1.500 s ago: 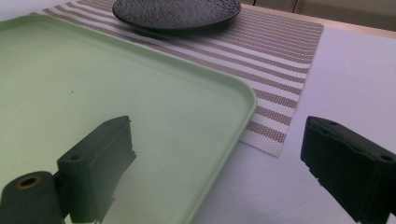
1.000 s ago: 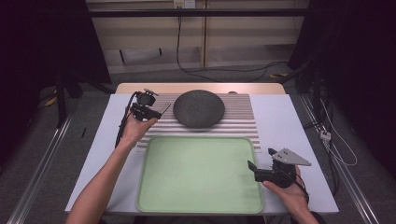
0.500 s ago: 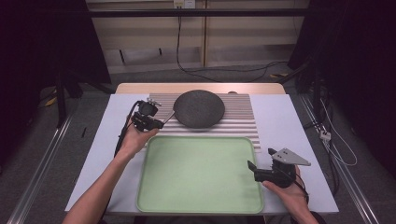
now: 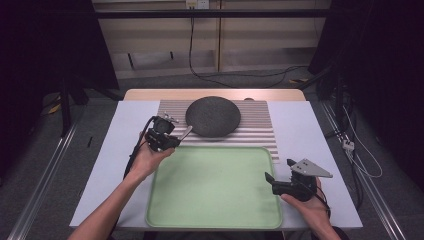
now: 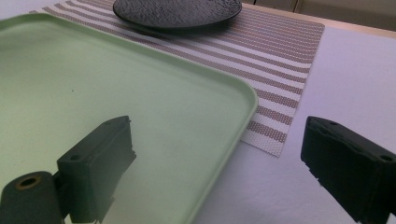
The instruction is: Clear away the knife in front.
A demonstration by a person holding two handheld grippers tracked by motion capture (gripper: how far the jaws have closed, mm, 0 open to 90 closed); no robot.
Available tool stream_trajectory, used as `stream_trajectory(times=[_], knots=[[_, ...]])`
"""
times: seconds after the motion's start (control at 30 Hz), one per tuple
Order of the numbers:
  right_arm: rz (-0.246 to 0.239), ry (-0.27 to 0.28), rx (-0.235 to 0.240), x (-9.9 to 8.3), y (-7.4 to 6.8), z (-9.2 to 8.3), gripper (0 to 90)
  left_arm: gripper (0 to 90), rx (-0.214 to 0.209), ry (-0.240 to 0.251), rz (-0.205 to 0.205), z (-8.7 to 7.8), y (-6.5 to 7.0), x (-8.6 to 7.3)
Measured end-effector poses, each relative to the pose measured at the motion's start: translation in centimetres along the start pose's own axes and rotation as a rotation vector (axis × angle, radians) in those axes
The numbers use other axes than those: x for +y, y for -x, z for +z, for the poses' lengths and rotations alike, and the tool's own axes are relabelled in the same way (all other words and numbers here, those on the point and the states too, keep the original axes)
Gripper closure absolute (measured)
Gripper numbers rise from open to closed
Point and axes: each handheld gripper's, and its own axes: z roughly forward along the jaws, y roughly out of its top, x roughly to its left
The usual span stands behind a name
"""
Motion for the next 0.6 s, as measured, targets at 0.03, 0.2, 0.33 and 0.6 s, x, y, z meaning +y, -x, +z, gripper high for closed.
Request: stream_trajectory(times=[0.03,0.2,0.33,0.6], knots=[[0.0,0.0,0.0,0.0,0.0,0.0,9.5,79.9,-0.002,-0.002,0.004,0.0,0.2,-0.1],[0.0,-0.001,-0.001,0.0,0.0,0.0,9.5,79.9,0.0,-0.027,0.022,-0.2,1.1,-0.5],[-0.001,-0.001,0.001,0.0,0.0,0.0,9.5,79.9,0.001,-0.027,0.021,-0.6,1.3,-0.8],[0.001,-0.003,0.0,0.0,-0.1,0.1,9.1,79.9,-0.025,-0.05,0.031,-0.1,2.2,-2.0]])
